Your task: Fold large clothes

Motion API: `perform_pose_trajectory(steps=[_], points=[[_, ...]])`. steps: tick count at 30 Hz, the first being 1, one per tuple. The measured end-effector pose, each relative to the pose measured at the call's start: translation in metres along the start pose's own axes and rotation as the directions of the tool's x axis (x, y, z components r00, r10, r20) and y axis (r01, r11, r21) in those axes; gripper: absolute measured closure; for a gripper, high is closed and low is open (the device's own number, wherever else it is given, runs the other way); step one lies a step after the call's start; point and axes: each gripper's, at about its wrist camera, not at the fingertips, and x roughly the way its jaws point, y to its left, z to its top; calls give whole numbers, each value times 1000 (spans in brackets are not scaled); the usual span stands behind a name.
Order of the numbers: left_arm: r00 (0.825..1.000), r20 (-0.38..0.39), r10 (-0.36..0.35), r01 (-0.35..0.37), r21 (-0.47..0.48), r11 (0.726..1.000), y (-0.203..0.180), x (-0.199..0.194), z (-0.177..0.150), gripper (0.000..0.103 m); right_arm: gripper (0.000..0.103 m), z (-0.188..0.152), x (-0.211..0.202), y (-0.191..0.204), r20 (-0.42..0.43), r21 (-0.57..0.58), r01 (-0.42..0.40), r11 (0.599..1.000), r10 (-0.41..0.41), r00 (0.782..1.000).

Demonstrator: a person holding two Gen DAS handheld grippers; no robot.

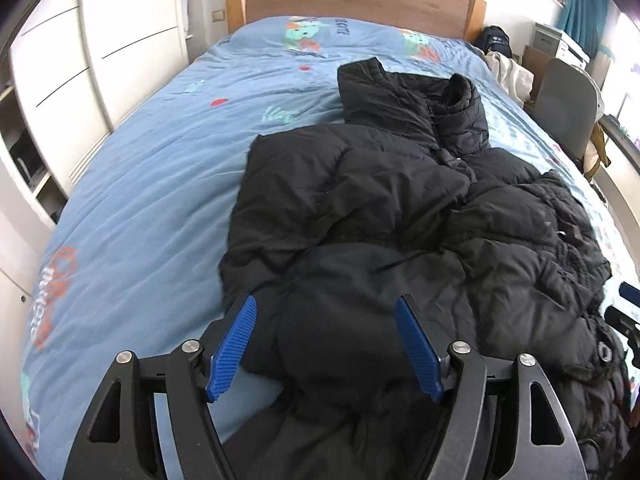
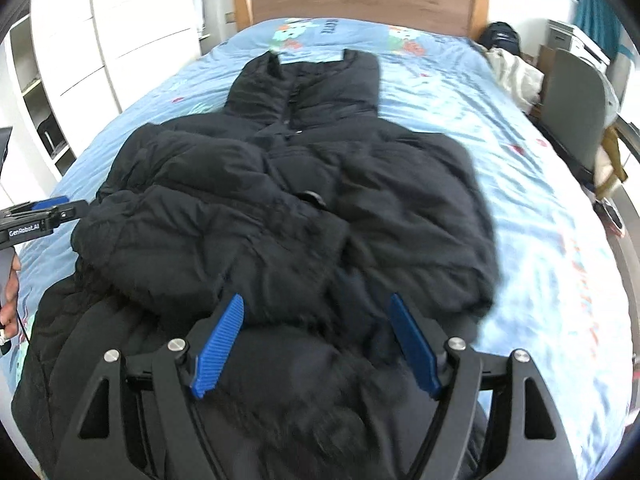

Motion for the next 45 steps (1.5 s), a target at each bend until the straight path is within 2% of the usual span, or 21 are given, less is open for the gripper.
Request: perform_pose_trajectory(steps=[10,14,17,21,27,30,33,40,45], points=[[998,46,33,-34,33,999,-11,-74,-18,18,28,-38,-88,-9,88,8,5,1000,-6,996],[997,62,52,-55,49,997,-8,-96,-21,18,28,-56,-123,-11,177,-21,-62,998,65,982],[994,85,62,-64,25,998,1,-118,-17,17,28,-60,-143,-16,188,-11,-123,992,123,975],[986,153,62,-60,-16,998,13,-160,1,17,28,-54,-172,-25,230,-11,-93,996,93,969],[968,251,22,-23,2,1000,6,-215,25,16,28,-35,-221,-43,297,39,-43,998,30,954],[956,292,-23,25,-1,1000,3,-241,41,16,28,-18,-253,-51,368,54,-48,997,25,930],[940,330,-82,91,-11,996,2,-266,60,16,28,2,-290,-58,447,59,-51,997,19,894],[886,400,-235,260,-7,966,-7,-324,106,16,28,54,-361,-64,595,53,-70,996,25,804],[862,431,-267,285,22,958,-19,-344,138,16,28,94,-376,-61,618,59,-48,997,2,786]])
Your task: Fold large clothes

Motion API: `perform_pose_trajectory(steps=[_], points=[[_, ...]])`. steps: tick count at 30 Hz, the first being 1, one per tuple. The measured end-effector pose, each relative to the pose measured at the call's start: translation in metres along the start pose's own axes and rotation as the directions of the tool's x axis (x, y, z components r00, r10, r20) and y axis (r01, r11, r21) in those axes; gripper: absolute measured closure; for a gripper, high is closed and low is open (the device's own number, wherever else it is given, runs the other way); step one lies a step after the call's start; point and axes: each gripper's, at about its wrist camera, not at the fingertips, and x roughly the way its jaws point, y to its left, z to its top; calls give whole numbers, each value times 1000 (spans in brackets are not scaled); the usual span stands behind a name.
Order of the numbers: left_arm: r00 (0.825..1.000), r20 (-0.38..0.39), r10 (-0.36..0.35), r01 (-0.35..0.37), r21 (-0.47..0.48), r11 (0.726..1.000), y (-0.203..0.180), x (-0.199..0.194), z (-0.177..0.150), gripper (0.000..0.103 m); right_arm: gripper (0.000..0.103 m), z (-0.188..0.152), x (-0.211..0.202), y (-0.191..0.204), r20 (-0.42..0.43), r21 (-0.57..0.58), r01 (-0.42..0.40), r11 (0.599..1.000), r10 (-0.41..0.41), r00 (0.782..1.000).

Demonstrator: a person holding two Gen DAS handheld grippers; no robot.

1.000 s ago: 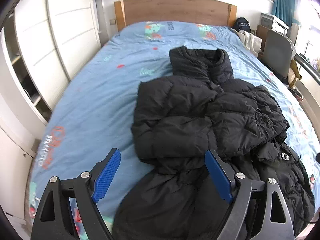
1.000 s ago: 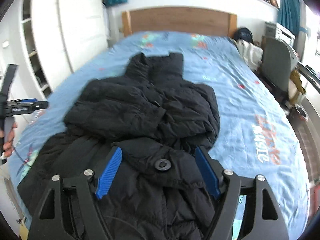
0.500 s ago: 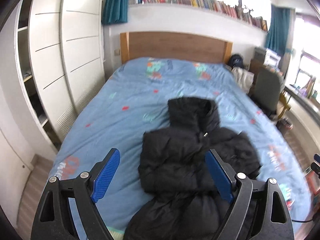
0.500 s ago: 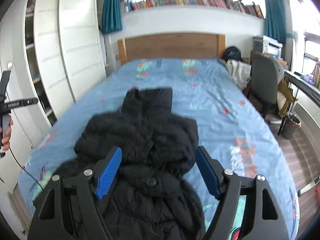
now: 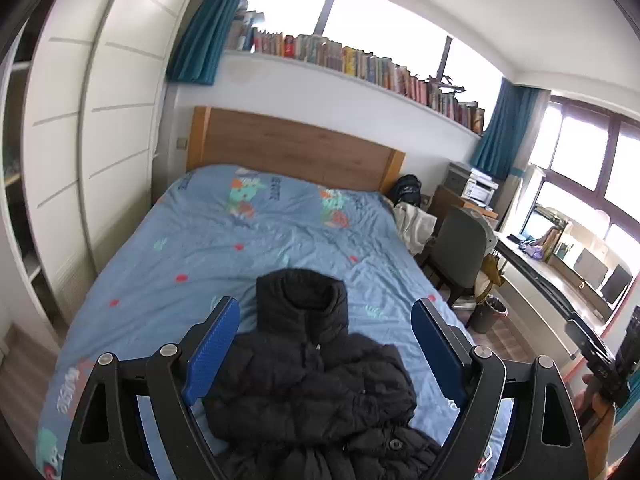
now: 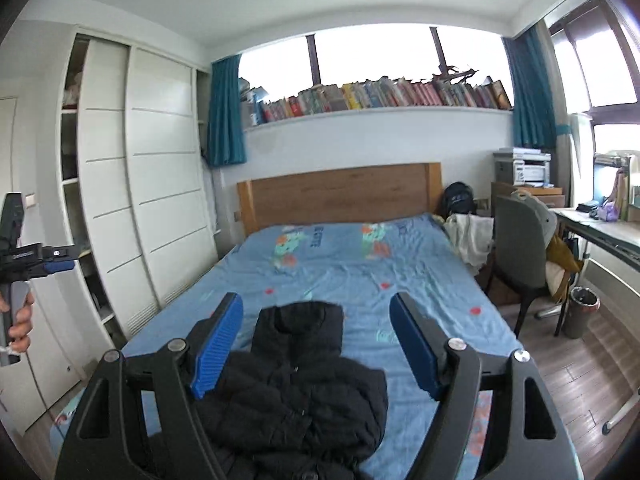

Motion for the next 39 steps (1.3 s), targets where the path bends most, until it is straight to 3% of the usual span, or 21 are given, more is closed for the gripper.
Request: perform_pose_trajectory(steps=[6,13,16,21,25,32,39], points=[[1000,-2,25,-25,37,999,-7,37,27,11,28,27,60,-1,-2,29,20,999,-20,1000],[995,-87,43,-46,-37,998,40,160,33,10,28,16,185,-15,-73,91,14,996,-8,997],[992,-114,54,-61,-52,997,67,235,23,10,28,-5,263,-20,-127,86,19,996,-8,992],[977,-212,8,-43,-162,986,115,361,-20,11,28,-76,402,-42,-232,183,-12,983,55,971],[954,-294,-56,-39,-307,951,155,443,-59,11,28,-133,484,-57,-334,242,-6,970,89,938],[936,-340,-91,-85,-468,879,200,533,-90,20,28,-188,587,-84,-368,406,-9,914,172,914],[926,-367,-92,-113,-502,858,218,596,-116,20,28,-216,658,-84,-395,430,4,903,184,900]])
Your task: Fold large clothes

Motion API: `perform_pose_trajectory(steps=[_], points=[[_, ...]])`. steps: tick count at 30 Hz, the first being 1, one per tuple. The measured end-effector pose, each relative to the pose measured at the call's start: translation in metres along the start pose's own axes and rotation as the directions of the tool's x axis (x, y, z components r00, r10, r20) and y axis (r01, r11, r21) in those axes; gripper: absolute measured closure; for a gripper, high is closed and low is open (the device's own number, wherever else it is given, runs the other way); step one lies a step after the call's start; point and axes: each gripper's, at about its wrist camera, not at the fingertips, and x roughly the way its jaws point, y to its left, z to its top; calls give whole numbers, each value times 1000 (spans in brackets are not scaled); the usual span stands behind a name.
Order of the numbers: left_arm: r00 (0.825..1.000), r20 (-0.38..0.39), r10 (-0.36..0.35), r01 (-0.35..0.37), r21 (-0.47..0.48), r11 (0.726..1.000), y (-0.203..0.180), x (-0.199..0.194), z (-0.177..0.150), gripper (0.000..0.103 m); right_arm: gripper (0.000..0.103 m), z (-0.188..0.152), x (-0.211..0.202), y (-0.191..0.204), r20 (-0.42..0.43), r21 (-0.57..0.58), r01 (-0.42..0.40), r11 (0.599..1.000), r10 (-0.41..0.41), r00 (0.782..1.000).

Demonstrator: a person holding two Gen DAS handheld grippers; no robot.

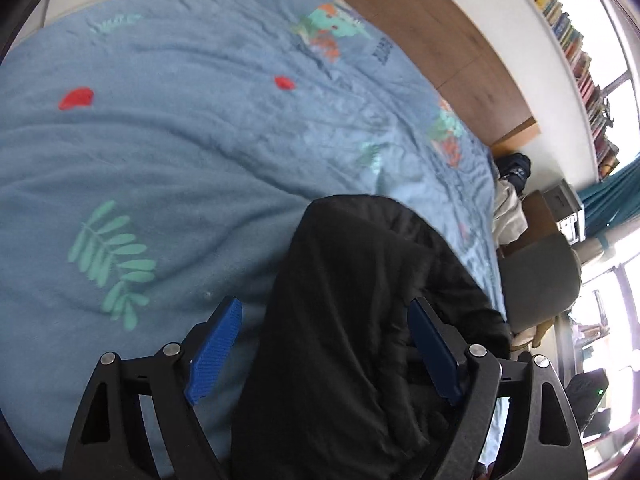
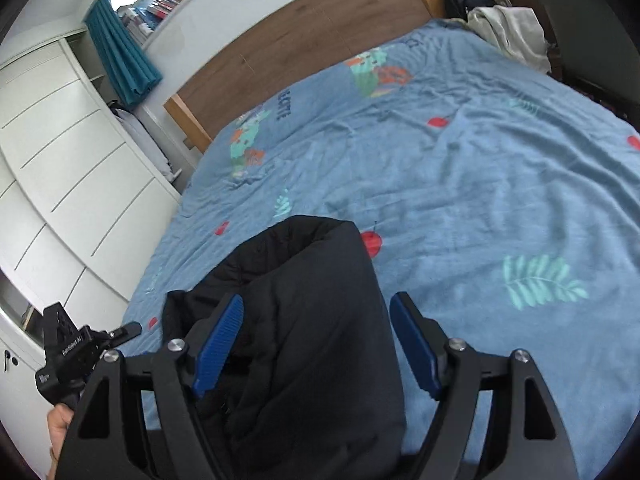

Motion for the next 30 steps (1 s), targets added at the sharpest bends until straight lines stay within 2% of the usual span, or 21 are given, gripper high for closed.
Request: perform_pose_trajectory(steps=[2,4,5,6,7,8,9,10,11,12,14,20,22,28,30], points=[[1000,-19,-2,2,0,1000,3,12,-1,20,28,2,15,-2,-5,7,-2,1000,2,1000],[999,-43,2,-2,2,1000,5,22,-3,25,28,5,24,-2,-9,16,-6,1000,6,1000],[998,-62,19,-19,3,1000,6,29,-4,35,28,6,31,-2,-19,25,10,1000,-10,1000],[996,-84,26,-25,3,1000,7,34,-6,54,29,7,36,-3,-32,31,17,999,-16,999],[994,-105,26,-25,4,1000,8,37,-7,66,30,7,39,-4,-44,33,13,999,-12,999],[991,-130,28,-27,8,1000,8,41,-9,84,48,7,42,-3,-55,31,13,999,-12,998],[990,-139,30,-28,11,1000,8,43,-11,88,69,6,44,-1,-67,23,27,999,-25,997],[990,-135,37,-33,33,999,6,41,-14,90,72,5,44,-1,-74,19,35,999,-34,997],[991,-129,42,-35,54,998,4,39,-17,92,84,4,44,-1,-84,14,44,999,-42,996],[991,-124,44,-36,68,997,3,36,-19,93,90,2,42,-1,-95,5,54,999,-53,994],[994,-108,26,-18,76,997,1,24,-24,94,93,-2,30,1,-85,-15,51,999,-52,995],[998,-60,-19,27,140,990,-6,-31,-45,94,94,-18,-43,10,-33,-98,1,995,-4,999],[997,-49,-59,66,148,987,-8,-56,-57,94,94,-25,-67,10,-16,-110,-19,994,17,1000],[986,-39,-162,166,186,968,-6,-118,-107,94,94,-65,-148,7,23,-120,-107,987,111,994],[984,-46,-172,177,201,963,-2,-130,-121,94,94,-86,-175,4,27,-122,-127,984,131,991]])
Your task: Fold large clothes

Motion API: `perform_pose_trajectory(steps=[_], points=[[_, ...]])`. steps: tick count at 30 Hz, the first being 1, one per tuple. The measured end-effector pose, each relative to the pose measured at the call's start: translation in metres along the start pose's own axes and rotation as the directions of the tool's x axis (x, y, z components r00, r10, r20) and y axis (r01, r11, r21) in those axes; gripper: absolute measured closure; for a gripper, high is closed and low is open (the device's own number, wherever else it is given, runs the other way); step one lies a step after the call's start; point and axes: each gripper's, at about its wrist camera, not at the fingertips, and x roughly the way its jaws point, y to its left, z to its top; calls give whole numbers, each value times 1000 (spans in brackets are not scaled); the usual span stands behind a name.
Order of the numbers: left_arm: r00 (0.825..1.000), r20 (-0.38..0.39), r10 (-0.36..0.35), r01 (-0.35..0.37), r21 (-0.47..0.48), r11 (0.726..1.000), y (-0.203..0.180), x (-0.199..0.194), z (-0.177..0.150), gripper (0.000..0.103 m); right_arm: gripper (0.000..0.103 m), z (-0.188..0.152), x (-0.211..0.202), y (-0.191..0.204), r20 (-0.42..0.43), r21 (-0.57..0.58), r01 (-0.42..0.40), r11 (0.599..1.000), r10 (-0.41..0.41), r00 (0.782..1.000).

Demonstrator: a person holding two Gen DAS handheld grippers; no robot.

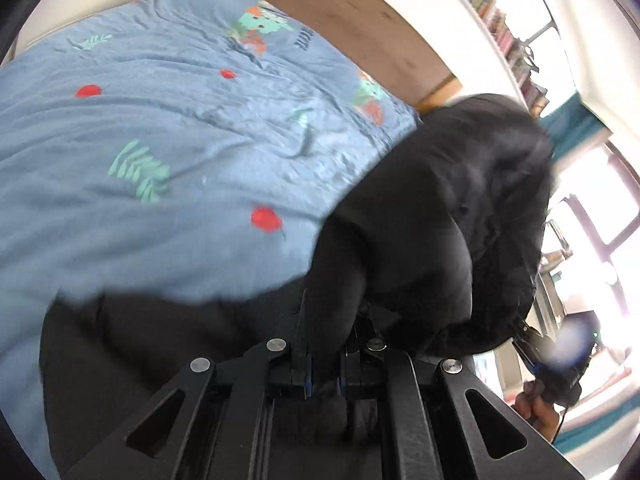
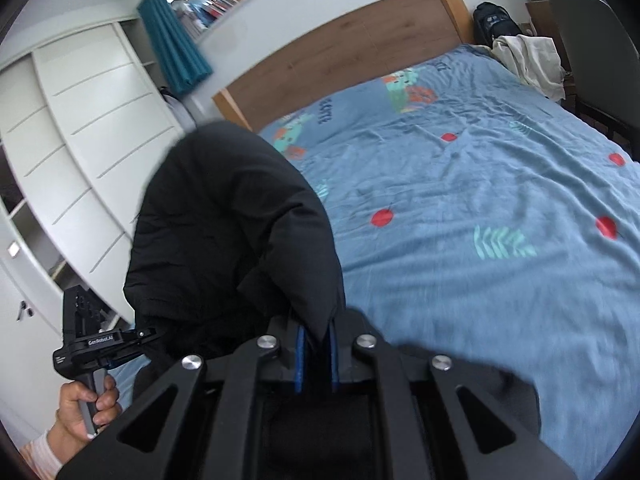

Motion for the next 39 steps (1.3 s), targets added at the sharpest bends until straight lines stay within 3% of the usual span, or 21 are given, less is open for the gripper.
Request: perform_pose_trajectory(steps=[5,15,21,26,28,32,35,38,39], points=[[1000,-18,-16,16,3,1000,9,-17,-42,95,94,-46,-45,-9,12,17,-5,1000,5,1000],[1000,-17,-2,3,23,1000,26,-26,-92,95,94,-115,-60,-41,36,92,-30,995,26,999],[1000,-25,10,-9,26,1000,34,-32,-109,91,93,-130,-64,-46,41,76,-31,997,28,999],[998,-30,49,-49,16,999,31,-40,-117,90,91,-133,-77,-32,34,16,30,999,-31,999],[997,-31,71,-71,6,997,30,-49,-122,85,91,-134,-87,-26,31,4,53,999,-53,998],[993,9,118,-118,-8,993,22,-83,-132,52,91,-134,-126,-16,51,-21,116,993,-115,992],[990,38,138,-139,26,990,4,-105,-132,49,91,-125,-155,-1,72,-69,154,986,-149,986],[988,67,139,-143,57,988,-19,-115,-122,37,90,-110,-169,20,81,-127,158,979,-149,986],[988,81,134,-139,67,988,-27,-117,-118,31,81,-105,-170,28,82,-146,154,977,-144,986]])
